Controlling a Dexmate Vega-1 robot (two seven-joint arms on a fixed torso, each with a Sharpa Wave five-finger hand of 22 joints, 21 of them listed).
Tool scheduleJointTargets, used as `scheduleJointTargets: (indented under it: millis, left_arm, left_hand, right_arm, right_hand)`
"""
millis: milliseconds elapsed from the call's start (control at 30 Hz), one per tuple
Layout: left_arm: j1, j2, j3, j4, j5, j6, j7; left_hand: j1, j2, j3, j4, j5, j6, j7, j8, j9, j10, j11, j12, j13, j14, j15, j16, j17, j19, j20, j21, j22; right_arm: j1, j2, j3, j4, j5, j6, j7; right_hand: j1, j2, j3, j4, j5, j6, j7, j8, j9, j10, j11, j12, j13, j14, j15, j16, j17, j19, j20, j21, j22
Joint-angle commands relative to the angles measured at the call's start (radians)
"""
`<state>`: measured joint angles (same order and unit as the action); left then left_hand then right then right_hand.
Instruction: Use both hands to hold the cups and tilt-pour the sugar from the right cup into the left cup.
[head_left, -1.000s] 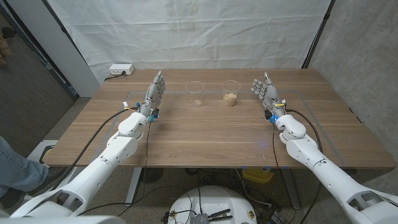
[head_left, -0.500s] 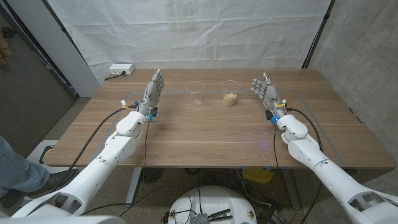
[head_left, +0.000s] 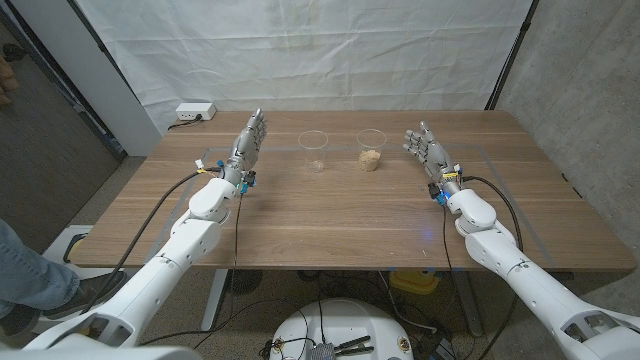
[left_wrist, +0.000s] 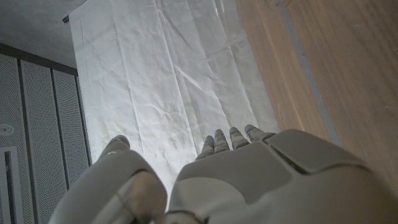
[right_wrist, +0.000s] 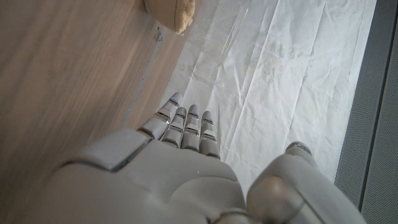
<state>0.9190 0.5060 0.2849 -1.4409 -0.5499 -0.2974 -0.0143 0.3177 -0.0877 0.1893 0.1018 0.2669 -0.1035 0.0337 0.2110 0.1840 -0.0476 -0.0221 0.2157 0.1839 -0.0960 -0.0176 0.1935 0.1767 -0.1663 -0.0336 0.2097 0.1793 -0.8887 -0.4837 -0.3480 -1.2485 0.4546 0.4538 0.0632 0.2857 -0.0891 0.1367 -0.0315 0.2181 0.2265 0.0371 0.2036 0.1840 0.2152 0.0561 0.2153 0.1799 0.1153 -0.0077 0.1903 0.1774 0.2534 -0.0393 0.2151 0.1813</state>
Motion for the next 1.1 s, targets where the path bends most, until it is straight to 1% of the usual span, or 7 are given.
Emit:
scheduleJointTargets:
  millis: [33, 67, 167, 267, 733, 900, 1100]
  left_arm:
    - [0.040, 0.009, 0.001, -0.057, 0.019, 0.016, 0.040]
    - [0.043, 0.008, 0.001, -0.060, 0.018, 0.017, 0.042]
    - [0.050, 0.008, 0.001, -0.068, 0.020, 0.017, 0.050]
    - [0.055, 0.009, 0.001, -0.076, 0.024, 0.013, 0.055]
    - [0.060, 0.008, -0.003, -0.084, 0.025, -0.011, 0.064]
    - [0.062, 0.005, -0.006, -0.085, 0.025, -0.017, 0.073]
    - [0.063, 0.006, -0.006, -0.091, 0.028, -0.016, 0.079]
  left_hand:
    - [0.013, -0.003, 0.002, -0.008, 0.001, 0.018, -0.005, 0.009, 0.001, 0.017, 0.000, 0.009, 0.002, 0.015, -0.003, 0.009, 0.002, 0.019, -0.083, 0.008, 0.002]
    - [0.013, -0.003, 0.002, -0.008, 0.001, 0.018, -0.005, 0.008, 0.001, 0.018, -0.001, 0.009, 0.002, 0.016, -0.003, 0.009, 0.002, 0.020, -0.084, 0.008, 0.002]
    - [0.014, -0.002, 0.001, -0.009, 0.001, 0.019, -0.004, 0.008, 0.001, 0.018, -0.002, 0.009, 0.002, 0.017, -0.004, 0.008, 0.002, 0.019, -0.083, 0.007, 0.001]
    - [0.015, -0.002, 0.001, -0.009, 0.001, 0.020, -0.004, 0.007, 0.001, 0.019, -0.002, 0.008, 0.002, 0.017, -0.004, 0.008, 0.002, 0.019, -0.081, 0.006, 0.001]
    - [0.018, -0.001, -0.002, -0.010, 0.000, 0.021, -0.004, 0.004, 0.001, 0.017, -0.004, 0.005, 0.002, 0.016, -0.003, 0.004, 0.002, 0.012, -0.071, 0.002, 0.001]
    - [0.018, 0.000, -0.003, -0.010, -0.001, 0.022, -0.004, 0.003, 0.001, 0.017, -0.002, 0.003, 0.002, 0.015, 0.000, 0.002, 0.002, 0.010, -0.067, 0.000, 0.001]
    - [0.019, 0.001, -0.004, -0.010, -0.001, 0.022, -0.004, 0.002, 0.001, 0.018, -0.002, 0.003, 0.002, 0.015, 0.000, 0.001, 0.002, 0.007, -0.063, -0.001, 0.002]
  right_arm:
    - [0.001, -0.027, -0.030, -0.012, -0.162, 0.022, -0.130]
    - [-0.005, -0.041, -0.036, -0.040, -0.204, -0.004, -0.166]
    - [-0.002, -0.060, -0.046, -0.059, -0.227, -0.026, -0.174]
    - [-0.002, -0.070, -0.059, -0.087, -0.286, -0.061, -0.226]
    - [0.040, -0.118, -0.121, -0.163, -0.483, -0.248, -0.335]
    - [0.052, -0.139, -0.132, -0.199, -0.494, -0.320, -0.303]
    - [0.065, -0.130, -0.144, -0.170, -0.505, -0.309, -0.314]
  right_hand:
    - [0.080, -0.035, 0.000, -0.054, 0.033, -0.051, 0.002, -0.015, 0.003, -0.035, -0.005, -0.011, 0.004, -0.018, -0.005, -0.009, 0.001, 0.001, -0.051, -0.012, -0.003]
    - [0.099, -0.041, 0.000, -0.065, 0.042, -0.068, 0.004, -0.018, 0.003, -0.048, -0.004, -0.015, 0.004, -0.030, -0.005, -0.012, 0.001, -0.006, -0.051, -0.016, -0.003]
    - [0.146, -0.049, 0.001, -0.091, 0.062, -0.106, 0.011, -0.021, 0.004, -0.075, -0.009, -0.022, 0.004, -0.058, -0.001, -0.017, 0.001, -0.025, -0.055, -0.024, -0.003]
    - [0.178, -0.053, 0.002, -0.107, 0.074, -0.130, 0.015, -0.022, 0.004, -0.098, -0.013, -0.026, 0.004, -0.073, -0.005, -0.016, 0.001, -0.038, -0.057, -0.027, -0.003]
    - [0.223, -0.061, -0.004, -0.122, 0.094, -0.169, 0.022, -0.024, 0.004, -0.136, -0.015, -0.030, 0.004, -0.112, 0.002, -0.020, 0.001, -0.068, -0.062, -0.033, -0.003]
    - [0.233, -0.063, -0.007, -0.123, 0.099, -0.184, 0.023, -0.025, 0.004, -0.153, -0.013, -0.032, 0.004, -0.127, 0.003, -0.021, 0.001, -0.083, -0.059, -0.035, -0.003]
    - [0.250, -0.067, -0.019, -0.122, 0.109, -0.223, 0.031, -0.026, 0.005, -0.197, -0.001, -0.036, 0.004, -0.159, 0.018, -0.020, 0.002, -0.113, -0.055, -0.036, -0.002]
